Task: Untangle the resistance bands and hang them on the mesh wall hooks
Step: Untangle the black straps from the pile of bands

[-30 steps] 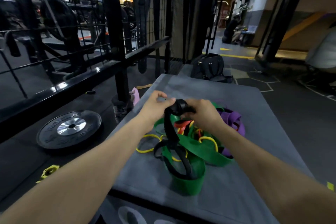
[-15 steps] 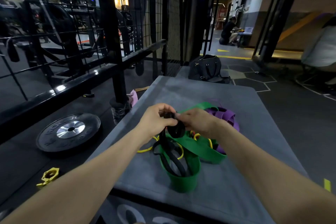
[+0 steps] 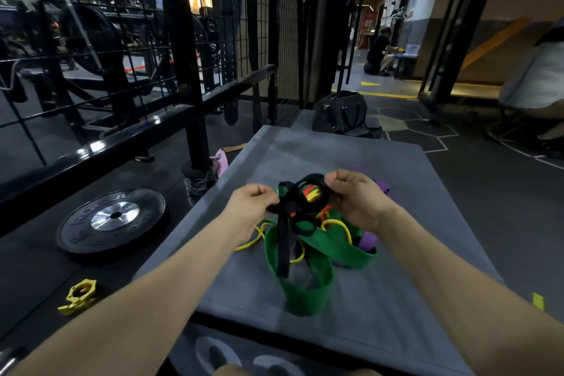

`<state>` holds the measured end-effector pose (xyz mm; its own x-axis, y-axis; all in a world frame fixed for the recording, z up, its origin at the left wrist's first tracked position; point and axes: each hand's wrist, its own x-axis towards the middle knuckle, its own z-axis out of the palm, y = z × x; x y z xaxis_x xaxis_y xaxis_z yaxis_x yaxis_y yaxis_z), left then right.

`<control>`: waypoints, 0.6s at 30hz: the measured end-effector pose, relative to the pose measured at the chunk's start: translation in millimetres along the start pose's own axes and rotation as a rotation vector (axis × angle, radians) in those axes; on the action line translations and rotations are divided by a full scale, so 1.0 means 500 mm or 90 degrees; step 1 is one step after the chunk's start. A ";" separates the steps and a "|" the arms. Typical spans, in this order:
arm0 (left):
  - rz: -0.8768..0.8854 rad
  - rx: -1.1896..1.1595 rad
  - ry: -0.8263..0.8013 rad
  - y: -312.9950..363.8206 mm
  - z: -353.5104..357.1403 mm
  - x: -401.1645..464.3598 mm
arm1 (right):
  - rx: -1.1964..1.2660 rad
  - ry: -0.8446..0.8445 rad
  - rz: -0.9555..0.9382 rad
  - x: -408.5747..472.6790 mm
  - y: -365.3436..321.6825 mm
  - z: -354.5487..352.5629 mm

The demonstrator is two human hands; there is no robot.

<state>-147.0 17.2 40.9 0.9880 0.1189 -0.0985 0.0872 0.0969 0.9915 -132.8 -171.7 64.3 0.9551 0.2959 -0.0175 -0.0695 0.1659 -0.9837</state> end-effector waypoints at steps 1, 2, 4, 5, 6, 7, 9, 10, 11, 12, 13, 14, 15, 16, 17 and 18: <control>-0.001 -0.003 0.014 -0.002 0.010 0.001 | -0.004 -0.010 0.028 -0.007 0.006 -0.010; -0.006 0.001 0.024 -0.003 0.020 0.002 | -0.034 -0.018 0.061 -0.015 0.012 -0.016; -0.015 0.022 0.023 -0.013 0.039 0.000 | -0.187 -0.035 0.137 -0.029 0.018 -0.015; -0.015 0.039 0.014 -0.021 0.047 -0.004 | -0.281 -0.048 0.162 -0.032 0.022 -0.010; -0.013 0.059 0.006 -0.034 0.053 -0.008 | -0.372 -0.061 0.176 -0.033 0.025 -0.002; -0.013 0.074 0.002 -0.044 0.057 -0.014 | -0.462 -0.075 0.183 -0.030 0.031 0.005; -0.017 0.083 0.003 -0.060 0.059 -0.026 | -0.626 -0.102 0.174 -0.022 0.045 0.016; -0.017 0.078 0.004 -0.067 0.055 -0.029 | -0.664 -0.114 0.157 -0.018 0.053 0.019; -0.013 0.073 0.004 -0.069 0.050 -0.032 | -0.665 -0.113 0.130 -0.016 0.060 0.019; -0.003 0.075 0.004 -0.069 0.042 -0.034 | -0.625 -0.101 0.103 -0.017 0.064 0.019; 0.009 0.084 0.010 -0.067 0.034 -0.034 | -0.543 -0.083 0.080 -0.019 0.063 0.018; 0.018 0.100 0.021 -0.063 0.025 -0.034 | -0.429 -0.070 0.060 -0.020 0.060 0.017; 0.023 0.112 0.040 -0.058 0.017 -0.031 | -0.319 -0.063 0.047 -0.021 0.055 0.012; 0.027 0.114 0.060 -0.055 0.009 -0.026 | -0.238 -0.051 0.033 -0.022 0.050 0.003; 0.030 0.107 0.079 -0.052 0.002 -0.021 | -0.173 -0.044 0.019 -0.024 0.044 -0.007; 0.036 0.098 0.090 -0.049 -0.001 -0.015 | -0.108 -0.041 0.008 -0.024 0.042 -0.020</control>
<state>-156.7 14.6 17.4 0.9650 0.2588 -0.0430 0.0617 -0.0647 0.9960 -142.8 -181.2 41.8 0.9335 0.3577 -0.0243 -0.0271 0.0028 -0.9996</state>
